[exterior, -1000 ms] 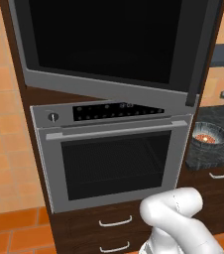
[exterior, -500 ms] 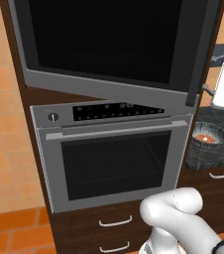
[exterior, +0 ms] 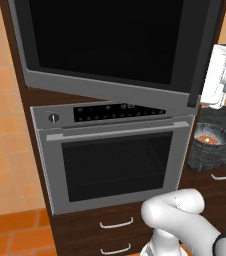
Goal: Open the microwave, place the bowl with waffle inside the microwave, then close the microwave door and turn it on.
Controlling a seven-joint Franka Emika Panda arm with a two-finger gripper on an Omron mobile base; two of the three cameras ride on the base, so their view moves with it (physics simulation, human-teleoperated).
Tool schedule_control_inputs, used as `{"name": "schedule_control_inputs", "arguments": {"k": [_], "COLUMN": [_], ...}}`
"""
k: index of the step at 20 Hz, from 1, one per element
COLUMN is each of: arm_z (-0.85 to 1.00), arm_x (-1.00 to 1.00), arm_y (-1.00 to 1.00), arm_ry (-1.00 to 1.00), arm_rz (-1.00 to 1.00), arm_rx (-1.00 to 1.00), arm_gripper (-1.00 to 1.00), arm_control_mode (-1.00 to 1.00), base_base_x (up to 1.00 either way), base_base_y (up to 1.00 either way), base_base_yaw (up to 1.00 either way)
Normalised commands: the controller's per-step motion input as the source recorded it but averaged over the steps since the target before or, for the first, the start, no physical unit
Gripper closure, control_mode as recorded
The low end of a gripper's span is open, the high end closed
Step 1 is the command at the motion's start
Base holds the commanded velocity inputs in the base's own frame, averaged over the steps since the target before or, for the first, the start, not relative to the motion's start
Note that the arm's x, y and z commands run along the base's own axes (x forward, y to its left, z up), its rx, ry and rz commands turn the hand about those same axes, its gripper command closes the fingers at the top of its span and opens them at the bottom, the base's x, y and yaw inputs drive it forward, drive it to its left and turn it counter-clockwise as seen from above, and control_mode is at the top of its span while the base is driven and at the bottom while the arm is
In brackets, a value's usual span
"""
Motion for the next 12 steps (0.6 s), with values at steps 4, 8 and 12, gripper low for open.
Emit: {"name": "schedule_control_inputs", "arguments": {"k": [4, 8, 12], "arm_z": [0.00, 0.00, 0.00], "arm_x": [0.09, -0.10, -0.29], "arm_y": [0.43, 0.44, 0.45], "arm_ry": [0.00, 0.00, 0.01], "arm_rz": [0.00, 0.08, 0.22], "arm_rx": [-0.01, 0.00, 0.00], "arm_gripper": [-1.00, -1.00, -1.00], "arm_control_mode": [-1.00, -1.00, -1.00], "base_base_x": [0.00, 0.00, 0.00], "base_base_y": [0.00, 0.00, 0.00], "base_base_yaw": [0.00, 0.00, 0.00]}}
